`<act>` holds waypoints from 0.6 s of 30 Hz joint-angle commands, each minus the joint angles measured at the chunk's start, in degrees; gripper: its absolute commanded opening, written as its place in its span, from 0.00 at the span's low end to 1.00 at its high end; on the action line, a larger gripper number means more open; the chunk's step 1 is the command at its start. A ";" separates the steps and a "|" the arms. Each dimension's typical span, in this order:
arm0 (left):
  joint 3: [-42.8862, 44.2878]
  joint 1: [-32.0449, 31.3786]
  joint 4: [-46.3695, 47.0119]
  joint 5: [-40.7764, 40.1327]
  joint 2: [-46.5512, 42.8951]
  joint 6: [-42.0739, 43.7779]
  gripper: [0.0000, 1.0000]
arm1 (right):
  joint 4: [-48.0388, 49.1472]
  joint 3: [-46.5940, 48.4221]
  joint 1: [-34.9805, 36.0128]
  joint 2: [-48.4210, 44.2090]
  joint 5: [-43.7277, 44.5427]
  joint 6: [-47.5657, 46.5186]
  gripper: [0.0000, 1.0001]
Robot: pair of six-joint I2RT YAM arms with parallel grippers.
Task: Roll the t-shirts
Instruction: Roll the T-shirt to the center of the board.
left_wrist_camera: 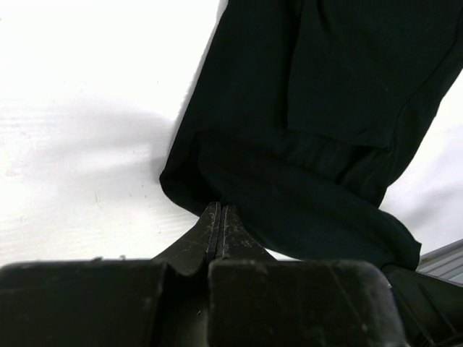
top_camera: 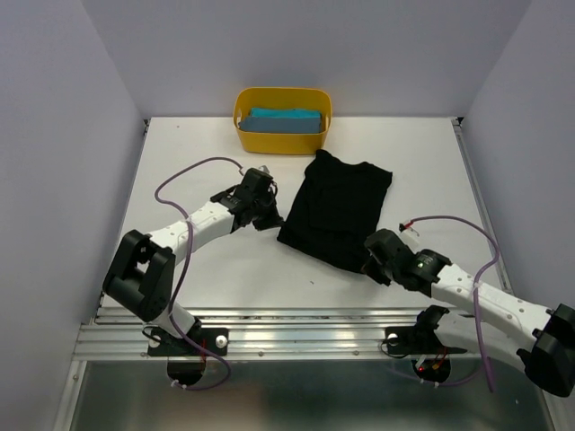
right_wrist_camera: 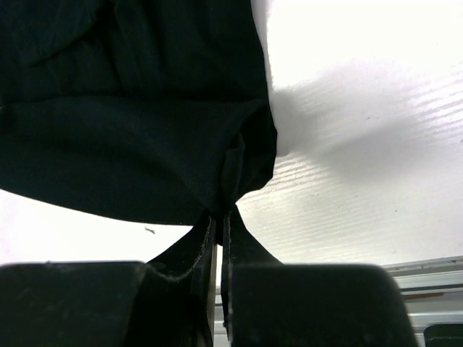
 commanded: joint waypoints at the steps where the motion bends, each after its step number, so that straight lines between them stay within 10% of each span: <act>1: 4.15 0.87 1.69 -1.80 1.56 1.88 0.00 | -2.06 3.34 -1.18 2.00 3.52 -2.77 0.01; 18: 9.87 1.04 6.26 -2.95 10.71 4.25 0.00 | -4.08 10.64 -6.36 9.47 5.63 -11.65 0.18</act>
